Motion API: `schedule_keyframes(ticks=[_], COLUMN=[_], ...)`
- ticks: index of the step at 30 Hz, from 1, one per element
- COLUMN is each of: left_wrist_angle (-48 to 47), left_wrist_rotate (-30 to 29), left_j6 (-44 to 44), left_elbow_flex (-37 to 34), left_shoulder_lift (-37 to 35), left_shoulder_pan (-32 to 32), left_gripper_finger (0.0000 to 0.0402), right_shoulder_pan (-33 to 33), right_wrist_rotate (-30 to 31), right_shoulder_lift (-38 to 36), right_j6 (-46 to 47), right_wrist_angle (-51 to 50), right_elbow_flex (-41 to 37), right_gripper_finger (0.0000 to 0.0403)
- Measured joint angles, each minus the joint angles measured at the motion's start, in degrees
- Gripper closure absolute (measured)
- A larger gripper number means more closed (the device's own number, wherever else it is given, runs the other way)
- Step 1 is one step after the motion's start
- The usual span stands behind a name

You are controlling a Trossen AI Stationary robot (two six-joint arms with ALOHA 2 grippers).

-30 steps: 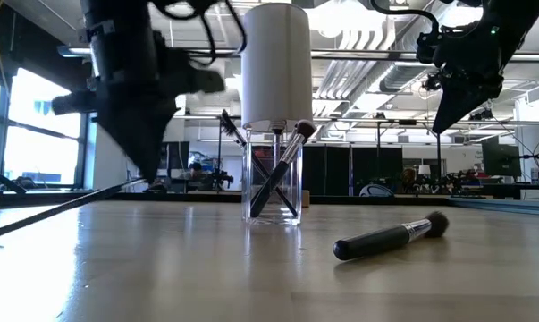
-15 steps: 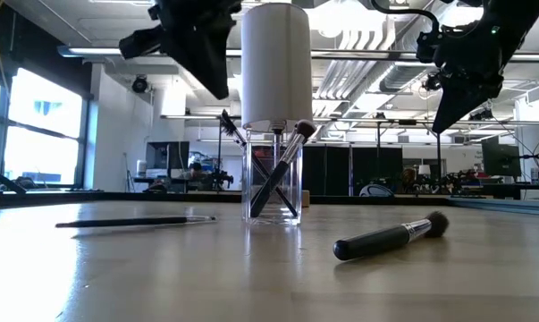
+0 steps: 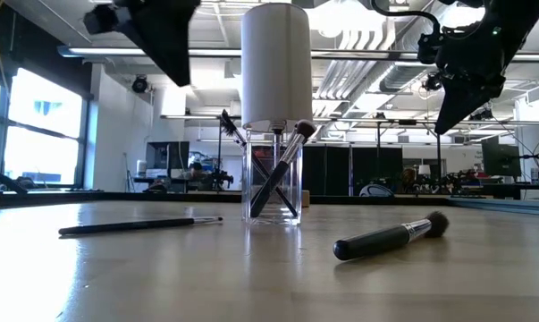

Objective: Put items in baskets/containers
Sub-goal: Put the black eyeshadow brush into the transparent organizer

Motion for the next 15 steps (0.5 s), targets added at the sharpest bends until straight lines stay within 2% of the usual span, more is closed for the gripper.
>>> schedule_keyframes(ticks=[3,6,15], left_wrist_angle=[-2.0,1.8,29.2], left_wrist_rotate=[-2.4,-4.4,-0.7], left_j6=[-2.8,-4.7,-2.0], left_elbow_flex=[-0.1,-2.4,-17.1], left_shoulder_lift=[0.0,0.0,0.0], left_shoulder_pan=[-2.6,-4.3,-4.0], left_gripper_finger=[0.0401,0.0401,0.0401], right_shoulder_pan=[0.0,0.0,0.0], right_wrist_rotate=[0.5,1.7,2.3], right_shoulder_lift=[0.0,0.0,0.0], right_j6=[0.0,0.0,0.0], right_wrist_angle=[0.0,0.0,0.1], right_elbow_flex=[0.0,0.0,0.0], right_gripper_finger=[0.0386,0.0386,0.0385])
